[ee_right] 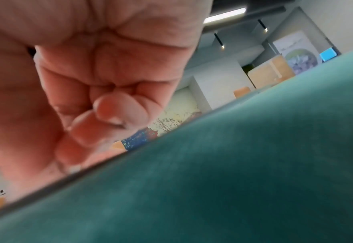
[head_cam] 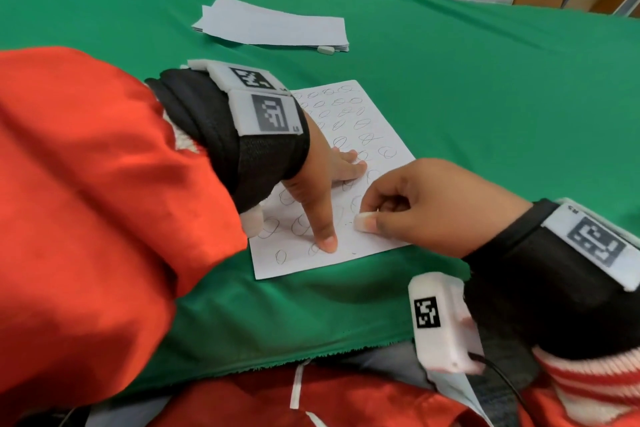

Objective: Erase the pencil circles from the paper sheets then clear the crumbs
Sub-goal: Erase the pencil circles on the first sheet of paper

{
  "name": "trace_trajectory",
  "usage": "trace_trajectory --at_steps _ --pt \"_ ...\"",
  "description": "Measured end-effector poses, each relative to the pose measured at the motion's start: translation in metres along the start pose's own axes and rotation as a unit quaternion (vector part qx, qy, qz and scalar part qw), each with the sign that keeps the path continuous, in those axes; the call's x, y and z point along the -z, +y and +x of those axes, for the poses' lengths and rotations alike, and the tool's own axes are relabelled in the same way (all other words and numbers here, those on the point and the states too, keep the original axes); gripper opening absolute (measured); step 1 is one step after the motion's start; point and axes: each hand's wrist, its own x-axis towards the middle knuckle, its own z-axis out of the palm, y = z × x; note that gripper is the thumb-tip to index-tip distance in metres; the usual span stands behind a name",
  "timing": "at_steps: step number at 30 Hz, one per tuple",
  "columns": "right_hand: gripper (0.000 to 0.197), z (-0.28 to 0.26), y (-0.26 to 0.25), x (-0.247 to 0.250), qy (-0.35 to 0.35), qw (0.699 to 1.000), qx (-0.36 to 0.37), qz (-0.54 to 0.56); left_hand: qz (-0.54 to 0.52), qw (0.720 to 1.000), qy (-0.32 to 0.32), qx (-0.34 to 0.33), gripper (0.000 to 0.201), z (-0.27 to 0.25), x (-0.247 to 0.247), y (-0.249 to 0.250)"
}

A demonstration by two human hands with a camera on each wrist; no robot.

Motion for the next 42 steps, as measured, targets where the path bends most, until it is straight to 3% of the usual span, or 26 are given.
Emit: trace_trajectory --at_steps 5,11,16,21,25,33,35,39,42 --pt "0.011 0.009 0.01 0.005 0.057 0.997 -0.046 -0.021 0.0 1.0 0.005 0.0 0.122 -0.002 0.001 0.0" --pt "0.011 0.0 0.0 0.003 0.001 1.0 -0.017 -0.021 -0.003 1.0 -0.005 0.001 0.122 0.0 0.001 -0.001" --pt "0.015 0.008 0.006 0.01 0.055 0.996 -0.055 -0.034 -0.004 1.0 0.002 0.0 0.121 -0.002 0.001 0.0" --pt "0.014 0.006 -0.007 0.005 0.021 0.999 -0.013 -0.044 -0.014 1.0 -0.002 -0.002 0.12 -0.001 0.001 0.0" --pt "0.017 0.012 -0.002 0.012 0.055 0.996 -0.064 -0.03 -0.011 1.0 -0.005 -0.002 0.122 0.0 0.0 0.0" --pt "0.016 -0.006 -0.004 0.012 -0.009 0.999 -0.048 0.025 0.004 1.0 0.003 -0.003 0.122 0.0 0.001 0.0" --pt "0.02 -0.01 -0.003 0.022 0.008 0.997 -0.057 0.054 0.0 1.0 0.004 -0.004 0.122 -0.001 0.001 -0.001" --pt "0.019 -0.007 -0.004 0.039 0.12 0.991 -0.047 0.034 0.001 1.0 0.004 -0.004 0.12 -0.002 0.002 0.0" --pt "0.019 0.004 -0.006 0.037 0.108 0.992 -0.056 -0.019 0.003 1.0 0.003 -0.004 0.119 -0.004 0.002 0.001"
